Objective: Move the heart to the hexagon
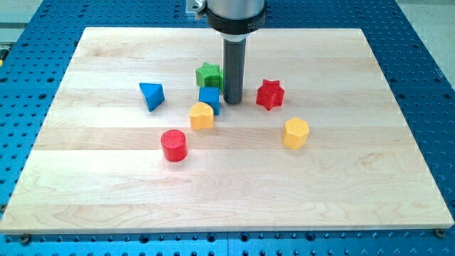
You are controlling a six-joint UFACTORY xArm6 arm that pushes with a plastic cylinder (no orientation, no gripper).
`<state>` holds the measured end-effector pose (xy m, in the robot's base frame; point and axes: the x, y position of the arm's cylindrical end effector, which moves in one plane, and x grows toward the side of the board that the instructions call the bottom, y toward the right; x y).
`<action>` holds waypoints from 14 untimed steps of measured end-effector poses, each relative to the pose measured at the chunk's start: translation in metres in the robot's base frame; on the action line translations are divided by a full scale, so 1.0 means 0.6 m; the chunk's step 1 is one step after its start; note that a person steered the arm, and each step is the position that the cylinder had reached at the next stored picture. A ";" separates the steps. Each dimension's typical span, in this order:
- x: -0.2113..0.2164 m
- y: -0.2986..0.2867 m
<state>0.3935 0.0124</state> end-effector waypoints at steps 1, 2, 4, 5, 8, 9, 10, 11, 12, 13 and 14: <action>0.000 -0.028; 0.061 -0.041; 0.089 -0.070; 0.065 -0.109; 0.089 0.019; 0.023 -0.009; -0.003 -0.072; -0.013 -0.117; -0.013 -0.125; -0.013 -0.126; -0.013 -0.167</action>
<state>0.3859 -0.0877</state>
